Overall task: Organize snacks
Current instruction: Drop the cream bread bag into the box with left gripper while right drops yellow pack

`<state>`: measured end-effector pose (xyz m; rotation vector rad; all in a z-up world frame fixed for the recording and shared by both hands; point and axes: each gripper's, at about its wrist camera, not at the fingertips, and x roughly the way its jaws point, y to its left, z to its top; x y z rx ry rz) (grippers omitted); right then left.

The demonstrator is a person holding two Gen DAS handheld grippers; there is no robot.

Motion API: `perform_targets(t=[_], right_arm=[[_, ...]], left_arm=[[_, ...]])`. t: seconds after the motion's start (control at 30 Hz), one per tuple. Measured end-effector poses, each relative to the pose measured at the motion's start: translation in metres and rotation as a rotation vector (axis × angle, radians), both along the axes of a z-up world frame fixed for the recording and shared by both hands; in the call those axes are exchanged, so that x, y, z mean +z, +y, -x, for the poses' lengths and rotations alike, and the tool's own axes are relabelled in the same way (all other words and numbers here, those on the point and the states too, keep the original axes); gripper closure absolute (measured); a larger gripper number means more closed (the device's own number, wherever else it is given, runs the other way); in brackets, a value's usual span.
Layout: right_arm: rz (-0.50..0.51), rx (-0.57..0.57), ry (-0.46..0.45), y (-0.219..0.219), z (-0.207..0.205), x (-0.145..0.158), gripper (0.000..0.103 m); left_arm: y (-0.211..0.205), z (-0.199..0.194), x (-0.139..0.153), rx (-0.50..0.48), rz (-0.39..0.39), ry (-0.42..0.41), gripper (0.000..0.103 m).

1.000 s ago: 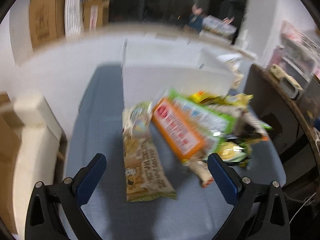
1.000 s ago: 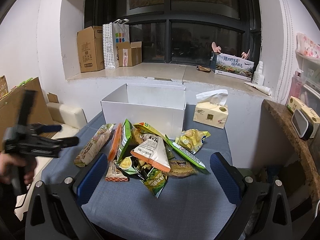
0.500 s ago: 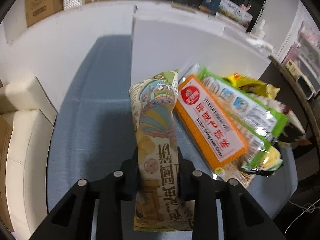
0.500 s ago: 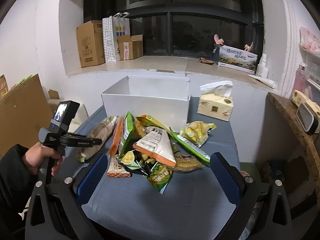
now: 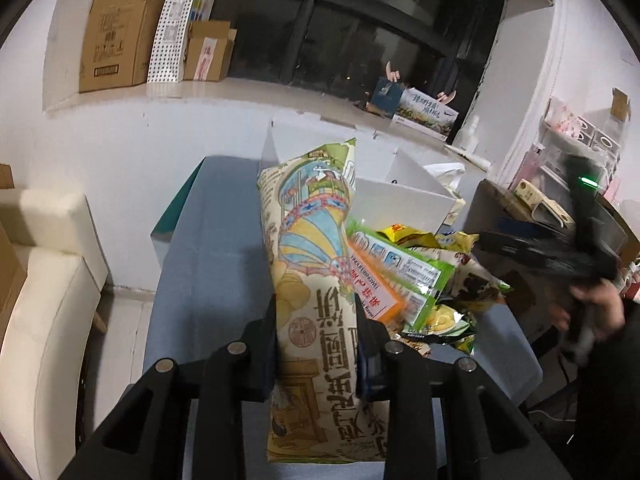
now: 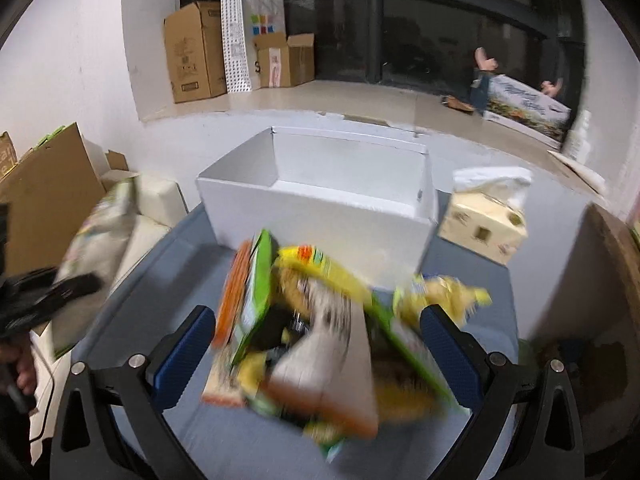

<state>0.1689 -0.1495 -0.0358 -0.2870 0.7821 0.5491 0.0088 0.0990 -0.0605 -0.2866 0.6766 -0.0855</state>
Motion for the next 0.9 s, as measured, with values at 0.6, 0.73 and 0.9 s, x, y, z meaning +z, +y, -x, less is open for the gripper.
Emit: perform_targets(t=[0.6, 0.73, 0.9], right_arm=[[0.150, 0.130, 0.091, 0.029, -0.061, -0.034, 0.083], [0.007, 0.126, 0.049, -0.003, -0.039, -0.004, 0.085], [-0.166, 0.082, -0.001, -0.026, -0.031, 0.038, 0.086]], left_arm=[[0.005, -0.009, -0.005, -0.004, 0.054, -0.014, 0.070], [0.001, -0.015, 0.001, -0.025, 0.057, -0.036, 0.070], [-0.006, -0.052, 0.028, -0.059, 0.054, -0.083, 0.070]])
